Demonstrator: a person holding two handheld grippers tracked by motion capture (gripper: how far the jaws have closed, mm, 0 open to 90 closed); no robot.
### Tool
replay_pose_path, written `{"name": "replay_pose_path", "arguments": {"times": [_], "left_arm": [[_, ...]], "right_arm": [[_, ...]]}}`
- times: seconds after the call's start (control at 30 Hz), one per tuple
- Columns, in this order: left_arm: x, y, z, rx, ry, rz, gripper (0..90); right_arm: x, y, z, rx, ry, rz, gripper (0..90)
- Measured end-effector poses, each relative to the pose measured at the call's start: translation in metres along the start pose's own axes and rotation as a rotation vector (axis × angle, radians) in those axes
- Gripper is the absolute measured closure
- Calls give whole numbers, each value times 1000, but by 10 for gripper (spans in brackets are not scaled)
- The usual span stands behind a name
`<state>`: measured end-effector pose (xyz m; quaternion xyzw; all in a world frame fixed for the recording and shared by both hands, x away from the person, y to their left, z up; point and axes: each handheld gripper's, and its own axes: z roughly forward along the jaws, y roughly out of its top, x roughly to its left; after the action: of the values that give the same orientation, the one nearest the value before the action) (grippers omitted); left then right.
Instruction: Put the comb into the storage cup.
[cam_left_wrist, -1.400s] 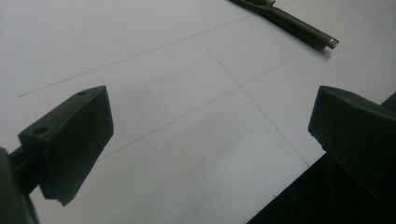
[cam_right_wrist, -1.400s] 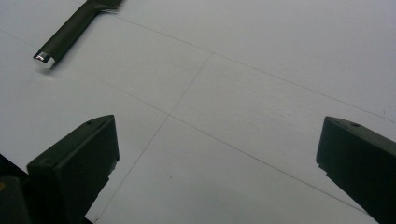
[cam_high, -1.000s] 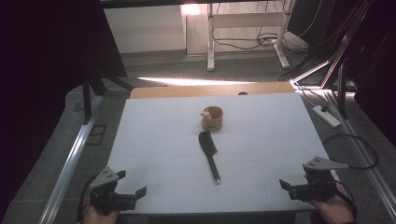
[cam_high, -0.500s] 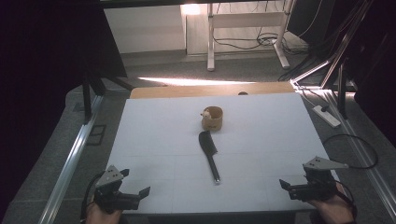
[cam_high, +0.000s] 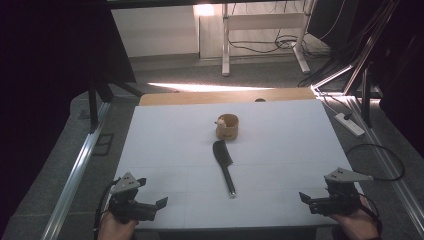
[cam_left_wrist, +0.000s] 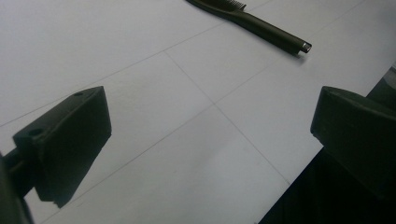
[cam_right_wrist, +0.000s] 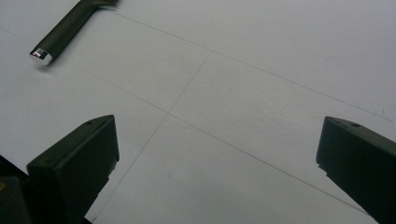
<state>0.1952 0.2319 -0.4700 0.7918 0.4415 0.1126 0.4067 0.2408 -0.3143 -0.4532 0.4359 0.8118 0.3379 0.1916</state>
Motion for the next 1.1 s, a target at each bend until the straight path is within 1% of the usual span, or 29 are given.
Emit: {"name": "replay_pose_path", "arguments": {"times": [0.1,0.13,0.33,0.5,0.7,0.87,1.1], "left_arm": [[0,2,3,15,-8,0,0],[-1,4,5,27,-6,10,0],[-1,10,9,28,-14,20,0],[0,15,15,30,-36,23,0],[2,21,22,47,-51,26,0],[0,29,29,49,-64,38,0],[-3,37,36,58,-83,60,0]], "right_arm": [[0,0,0,-3,-1,1,0],[0,0,0,-3,-1,1,0],[0,0,0,-4,0,0,0],[0,0,0,0,3,-1,0],[0,0,0,-1,3,-2,0],[0,0,0,1,6,-2,0],[0,0,1,1,5,-7,0]]}}
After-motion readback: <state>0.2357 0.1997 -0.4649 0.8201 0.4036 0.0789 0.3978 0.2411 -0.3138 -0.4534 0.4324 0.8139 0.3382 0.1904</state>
